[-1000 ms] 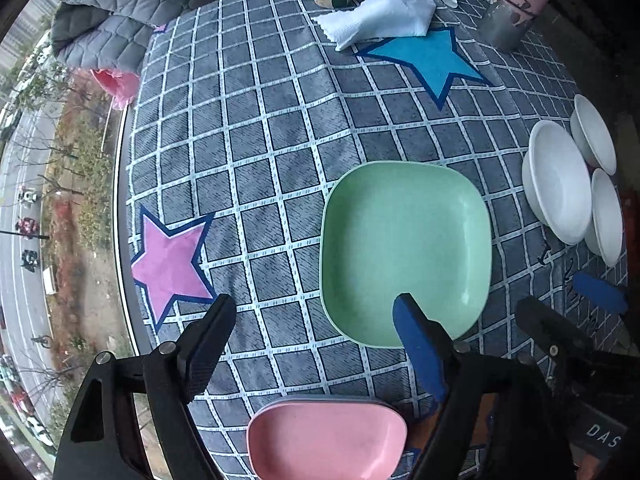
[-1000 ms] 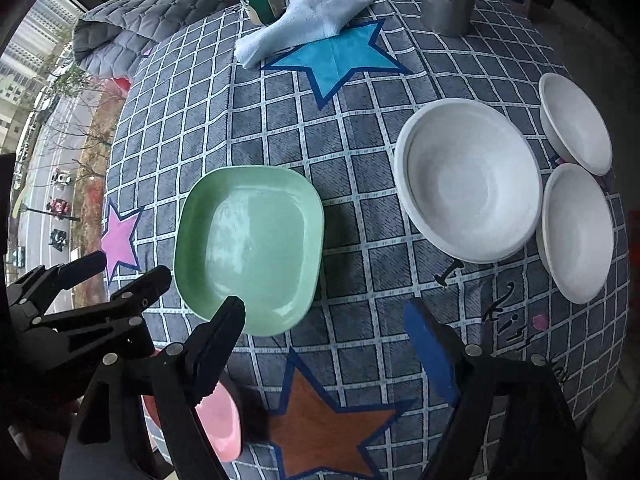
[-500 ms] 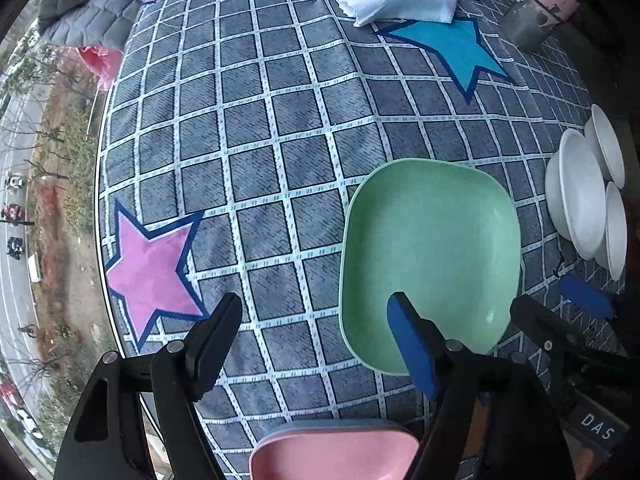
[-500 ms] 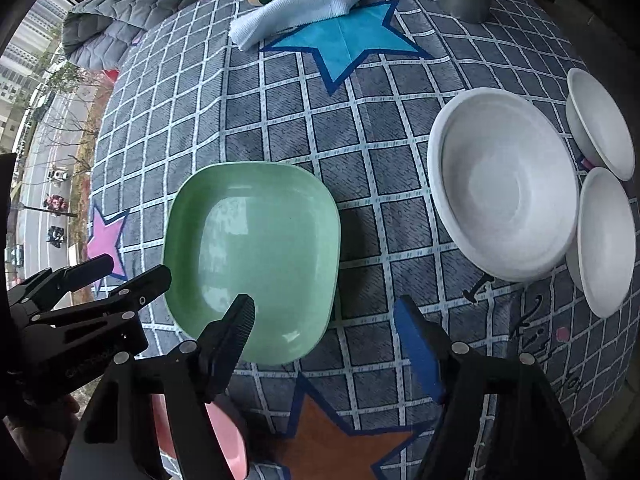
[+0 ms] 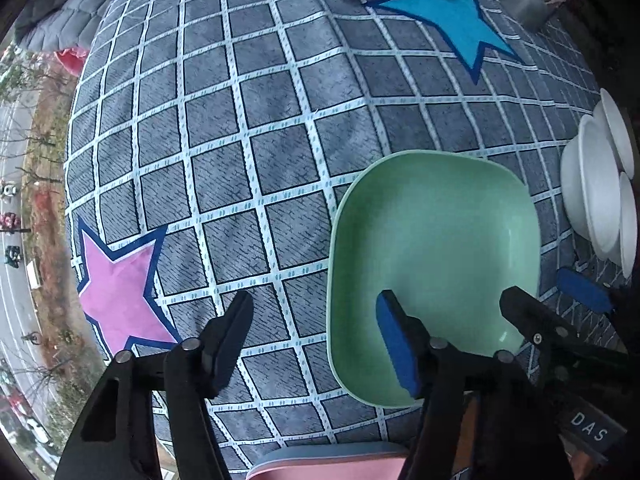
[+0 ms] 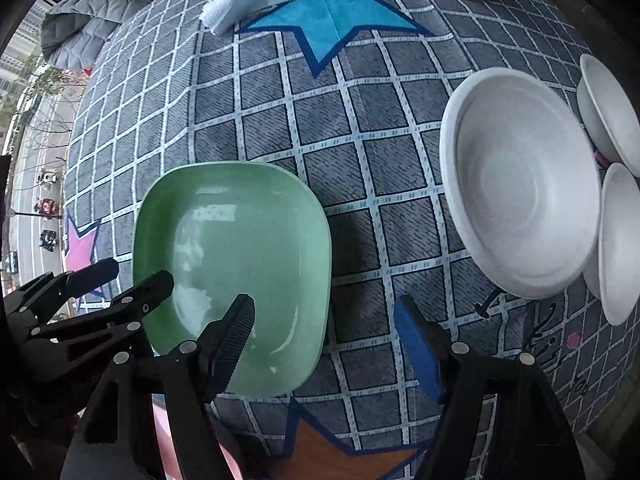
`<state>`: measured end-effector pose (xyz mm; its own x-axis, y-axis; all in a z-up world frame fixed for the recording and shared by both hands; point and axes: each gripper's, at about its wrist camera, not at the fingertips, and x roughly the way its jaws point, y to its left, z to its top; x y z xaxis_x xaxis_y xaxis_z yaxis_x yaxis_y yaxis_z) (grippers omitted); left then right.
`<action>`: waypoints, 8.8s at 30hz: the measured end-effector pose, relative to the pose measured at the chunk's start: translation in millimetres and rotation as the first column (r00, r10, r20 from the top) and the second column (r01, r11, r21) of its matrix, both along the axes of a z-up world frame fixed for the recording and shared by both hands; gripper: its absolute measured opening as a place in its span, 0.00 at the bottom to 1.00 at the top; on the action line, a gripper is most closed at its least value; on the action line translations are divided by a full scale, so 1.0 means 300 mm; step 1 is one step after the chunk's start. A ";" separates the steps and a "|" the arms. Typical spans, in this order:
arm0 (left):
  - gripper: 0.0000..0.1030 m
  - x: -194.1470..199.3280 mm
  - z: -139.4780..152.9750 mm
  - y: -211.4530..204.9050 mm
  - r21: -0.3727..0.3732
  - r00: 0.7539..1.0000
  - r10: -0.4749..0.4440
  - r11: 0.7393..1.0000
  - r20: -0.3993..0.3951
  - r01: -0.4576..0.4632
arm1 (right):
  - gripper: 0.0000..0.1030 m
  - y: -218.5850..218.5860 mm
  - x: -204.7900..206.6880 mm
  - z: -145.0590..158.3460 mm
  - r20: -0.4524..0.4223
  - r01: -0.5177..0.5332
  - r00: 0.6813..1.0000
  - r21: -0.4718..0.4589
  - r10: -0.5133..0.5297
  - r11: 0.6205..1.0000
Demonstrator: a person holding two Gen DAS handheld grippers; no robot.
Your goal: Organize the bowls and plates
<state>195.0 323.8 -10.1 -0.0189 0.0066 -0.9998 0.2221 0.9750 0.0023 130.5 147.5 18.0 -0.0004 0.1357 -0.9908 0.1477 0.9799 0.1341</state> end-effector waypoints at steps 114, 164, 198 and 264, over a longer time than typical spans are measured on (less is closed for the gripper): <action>0.19 -0.850 0.341 0.007 0.034 0.987 0.163 0.986 0.009 -0.163 | 0.08 0.074 -0.570 0.220 -0.143 -0.200 0.963 0.194 0.230 0.960; 0.24 -0.683 0.166 0.214 0.115 0.988 0.139 0.985 -0.063 -0.131 | 0.09 0.386 -0.463 0.050 -0.255 -0.100 0.955 0.203 0.151 0.974; 0.76 -0.711 0.426 -0.229 -0.036 0.995 -0.029 0.999 0.096 0.033 | 0.74 -0.152 -0.510 0.383 0.005 -0.016 1.000 -0.031 0.016 0.999; 0.21 -0.806 0.009 -0.467 -0.136 0.799 0.571 0.791 -0.188 -0.597 | 0.08 -0.994 -0.540 -0.064 -0.296 0.040 0.954 0.278 0.046 0.960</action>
